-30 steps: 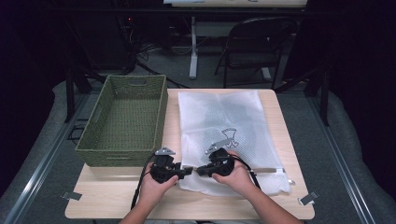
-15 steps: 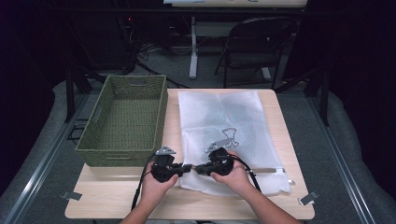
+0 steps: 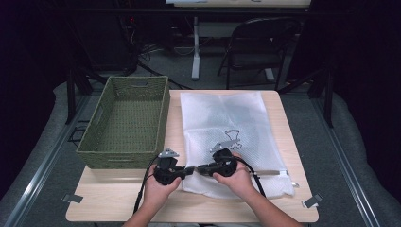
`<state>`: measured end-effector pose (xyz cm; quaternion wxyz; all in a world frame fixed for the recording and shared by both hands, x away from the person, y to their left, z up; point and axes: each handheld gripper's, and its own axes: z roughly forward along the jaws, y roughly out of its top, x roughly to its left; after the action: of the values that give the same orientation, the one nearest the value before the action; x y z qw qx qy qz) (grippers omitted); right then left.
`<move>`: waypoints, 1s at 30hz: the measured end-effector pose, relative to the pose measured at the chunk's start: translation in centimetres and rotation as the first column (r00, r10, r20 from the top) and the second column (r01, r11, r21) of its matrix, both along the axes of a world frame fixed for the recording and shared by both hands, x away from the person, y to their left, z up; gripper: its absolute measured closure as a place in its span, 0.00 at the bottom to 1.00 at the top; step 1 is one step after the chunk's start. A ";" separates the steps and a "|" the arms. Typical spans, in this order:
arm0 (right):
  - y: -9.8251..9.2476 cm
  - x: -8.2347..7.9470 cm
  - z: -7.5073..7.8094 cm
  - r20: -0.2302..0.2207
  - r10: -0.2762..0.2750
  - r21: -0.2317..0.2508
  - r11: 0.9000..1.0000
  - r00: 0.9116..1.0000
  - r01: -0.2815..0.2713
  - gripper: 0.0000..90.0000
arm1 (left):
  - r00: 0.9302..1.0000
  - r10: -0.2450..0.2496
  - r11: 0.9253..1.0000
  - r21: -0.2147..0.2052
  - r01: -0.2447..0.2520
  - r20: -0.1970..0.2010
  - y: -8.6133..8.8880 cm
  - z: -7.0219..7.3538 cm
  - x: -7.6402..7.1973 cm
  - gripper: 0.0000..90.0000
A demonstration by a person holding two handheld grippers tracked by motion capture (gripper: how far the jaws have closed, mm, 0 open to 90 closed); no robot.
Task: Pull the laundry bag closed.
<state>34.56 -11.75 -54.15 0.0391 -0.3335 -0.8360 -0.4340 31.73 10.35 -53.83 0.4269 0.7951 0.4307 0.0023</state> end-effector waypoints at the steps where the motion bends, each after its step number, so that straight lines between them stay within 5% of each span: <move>1: 0.0 0.0 0.0 -0.009 -0.003 0.003 1.000 1.000 0.003 0.94 | 1.000 -0.001 1.000 0.004 0.001 0.001 0.0 0.0 0.0 0.92; 6: -0.1 0.1 -0.1 -0.052 -0.017 0.011 1.000 0.998 0.018 0.96 | 1.000 -0.002 1.000 0.015 0.001 0.007 -0.1 0.0 0.0 0.92; 30: -0.3 -0.2 -0.1 -0.111 -0.079 0.003 0.997 0.991 0.079 0.97 | 1.000 -0.003 1.000 0.030 0.002 0.021 -0.1 0.1 -0.1 0.93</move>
<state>34.34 -12.08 -54.20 0.0694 -0.3898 -0.8171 -0.4190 31.62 10.27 -53.76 0.4196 0.8019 0.4250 0.0165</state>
